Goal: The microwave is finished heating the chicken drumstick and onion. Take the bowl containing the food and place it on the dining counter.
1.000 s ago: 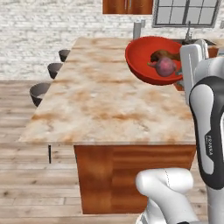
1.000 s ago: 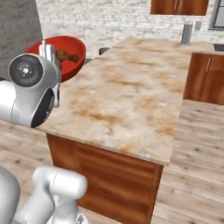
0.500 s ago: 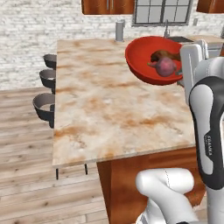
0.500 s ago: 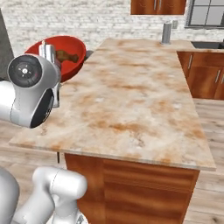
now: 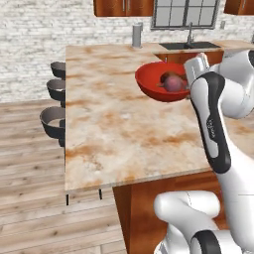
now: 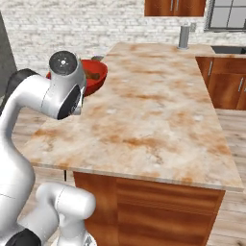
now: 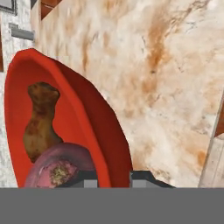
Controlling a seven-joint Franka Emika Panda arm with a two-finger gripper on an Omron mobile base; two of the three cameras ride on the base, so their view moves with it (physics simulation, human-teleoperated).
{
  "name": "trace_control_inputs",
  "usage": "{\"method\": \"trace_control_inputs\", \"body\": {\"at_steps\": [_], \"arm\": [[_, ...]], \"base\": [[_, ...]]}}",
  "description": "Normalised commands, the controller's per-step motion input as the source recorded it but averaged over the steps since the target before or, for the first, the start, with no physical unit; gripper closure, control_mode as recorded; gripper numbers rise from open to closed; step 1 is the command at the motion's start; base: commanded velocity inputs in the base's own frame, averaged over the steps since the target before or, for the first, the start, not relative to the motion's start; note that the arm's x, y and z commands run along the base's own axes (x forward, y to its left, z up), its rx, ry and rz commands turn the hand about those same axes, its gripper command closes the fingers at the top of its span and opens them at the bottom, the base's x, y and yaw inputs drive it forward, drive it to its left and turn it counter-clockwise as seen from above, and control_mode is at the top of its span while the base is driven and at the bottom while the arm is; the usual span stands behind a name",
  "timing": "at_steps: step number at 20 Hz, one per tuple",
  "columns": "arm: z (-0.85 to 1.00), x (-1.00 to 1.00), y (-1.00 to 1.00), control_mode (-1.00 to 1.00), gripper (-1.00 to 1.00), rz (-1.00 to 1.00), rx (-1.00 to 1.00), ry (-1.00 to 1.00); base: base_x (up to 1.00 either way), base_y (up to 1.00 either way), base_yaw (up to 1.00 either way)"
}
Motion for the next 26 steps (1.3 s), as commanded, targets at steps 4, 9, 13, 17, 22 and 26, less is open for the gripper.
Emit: {"method": "trace_control_inputs", "body": {"at_steps": [4, 9, 13, 17, 22, 26], "arm": [[-0.90, 1.00, -0.58, -1.00, 1.00, 0.12, 0.06, 0.32], [-0.84, 1.00, -0.14, -1.00, 1.00, 0.05, 0.04, 0.03], [-0.81, 1.00, 0.30, -1.00, 1.00, 0.00, 0.00, 0.01], [-0.91, 1.00, 0.41, -1.00, 1.00, 0.00, -0.04, 0.10], [-0.98, 1.00, 0.43, -1.00, 1.00, 0.00, -0.06, 0.17], [-0.82, 1.00, 0.44, -1.00, 1.00, 0.00, -0.01, 0.11]], "base": [[0.00, 0.00, 0.00], [0.00, 0.00, 0.00], [0.00, 0.00, 0.00], [0.00, 0.00, 0.00], [0.00, 0.00, 0.00], [0.00, 0.00, 0.00]]}}
